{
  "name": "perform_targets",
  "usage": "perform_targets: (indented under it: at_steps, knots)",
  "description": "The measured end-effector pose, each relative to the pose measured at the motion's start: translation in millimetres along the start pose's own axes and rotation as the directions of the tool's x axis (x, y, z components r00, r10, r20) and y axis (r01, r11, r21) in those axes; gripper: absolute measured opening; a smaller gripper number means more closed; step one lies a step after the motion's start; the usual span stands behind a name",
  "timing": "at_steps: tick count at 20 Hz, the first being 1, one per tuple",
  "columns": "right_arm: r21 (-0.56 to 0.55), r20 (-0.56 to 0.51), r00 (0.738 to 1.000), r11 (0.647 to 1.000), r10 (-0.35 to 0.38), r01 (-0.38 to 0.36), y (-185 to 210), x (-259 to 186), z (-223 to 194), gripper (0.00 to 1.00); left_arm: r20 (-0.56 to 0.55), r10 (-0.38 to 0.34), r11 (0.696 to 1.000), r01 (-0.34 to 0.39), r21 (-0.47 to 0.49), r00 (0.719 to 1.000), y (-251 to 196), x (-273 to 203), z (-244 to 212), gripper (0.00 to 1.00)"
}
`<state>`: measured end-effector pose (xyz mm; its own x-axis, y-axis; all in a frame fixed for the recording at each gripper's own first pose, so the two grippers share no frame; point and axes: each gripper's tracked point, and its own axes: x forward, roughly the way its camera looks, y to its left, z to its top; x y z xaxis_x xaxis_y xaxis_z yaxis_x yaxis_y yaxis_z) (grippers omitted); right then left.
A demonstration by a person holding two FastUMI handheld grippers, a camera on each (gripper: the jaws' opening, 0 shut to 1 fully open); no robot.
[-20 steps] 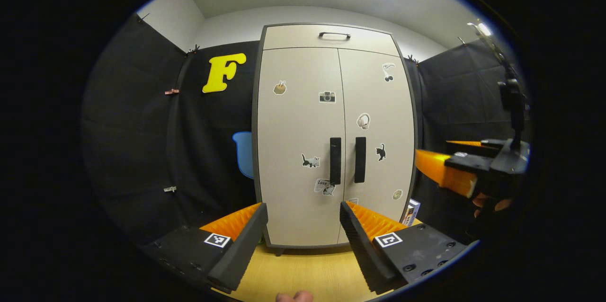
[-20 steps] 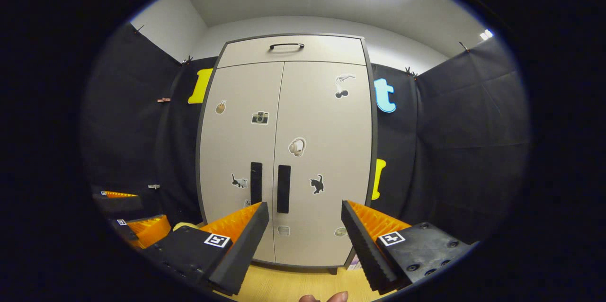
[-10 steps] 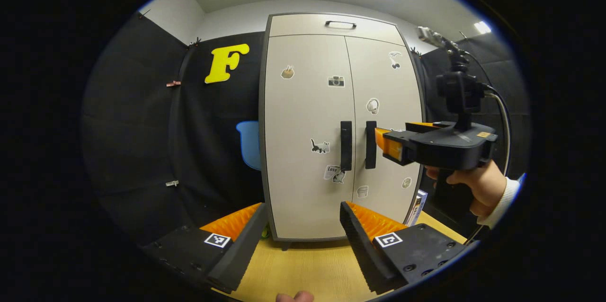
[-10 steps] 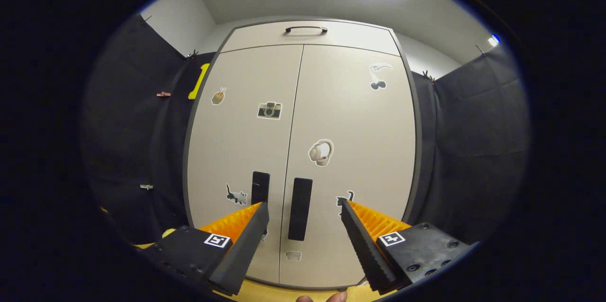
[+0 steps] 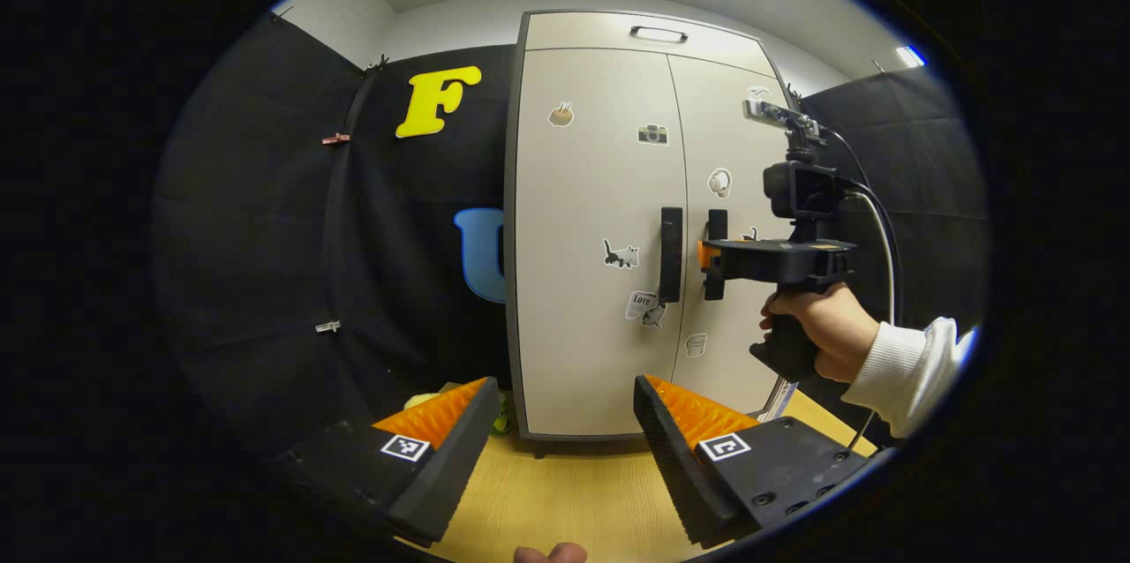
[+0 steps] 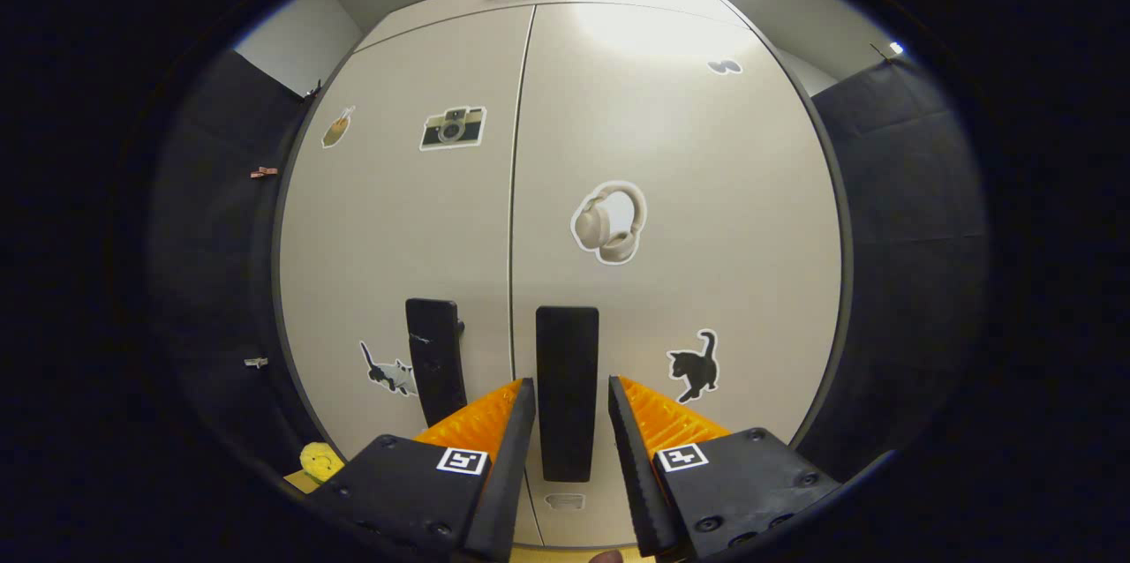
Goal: Open the right door of the double-door shoe cabinet with the right hand, and open the left door with the left hand.
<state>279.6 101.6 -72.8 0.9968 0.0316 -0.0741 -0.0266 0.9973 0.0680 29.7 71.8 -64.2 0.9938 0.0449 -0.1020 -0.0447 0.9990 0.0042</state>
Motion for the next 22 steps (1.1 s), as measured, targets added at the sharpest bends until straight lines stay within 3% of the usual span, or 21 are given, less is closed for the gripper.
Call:
perform_targets:
  at_steps: [1, 3, 7, 9, 12, 13, 22]
  knots:
    - [0.005, -0.016, 1.0, 1.0, -0.013, 0.013, -1, -1, -2, 0.55, 0.004, 0.004, 1.0, -0.004, 0.0, 1.0, 2, 0, 1, 0.95]
    - [0.015, -0.001, 0.999, 0.999, -0.045, 0.045, -2, 2, -2, 0.37, 0.008, 0.011, 1.0, -0.011, 0.001, 1.0, 6, -1, 3, 0.95]
    - [-0.021, -0.008, 0.998, 0.998, -0.057, 0.057, -2, 6, -2, 0.37, 0.005, 0.024, 1.0, -0.024, -0.006, 1.0, 11, -4, 3, 0.95]
    - [0.001, -0.013, 1.0, 1.0, -0.026, 0.026, -2, 7, -3, 0.27, 0.007, 0.032, 0.999, -0.032, -0.014, 0.999, 13, -9, 4, 0.95]
    - [0.005, -0.041, 0.999, 1.0, -0.025, 0.026, -3, 9, -7, 0.26, 0.007, 0.038, 0.999, -0.038, -0.009, 0.999, 13, -18, 3, 0.95]
    - [0.014, -0.055, 0.998, 1.0, -0.026, 0.026, -2, 7, -5, 0.2, 0.006, 0.04, 0.999, -0.04, -0.004, 0.999, 13, -22, 4, 0.95]
    - [0.029, -0.054, 0.998, 0.999, -0.015, 0.017, -15, -28, 7, 0.2, 0.028, 0.065, 0.998, -0.065, -0.003, 0.997, 0, -55, 17, 0.95]
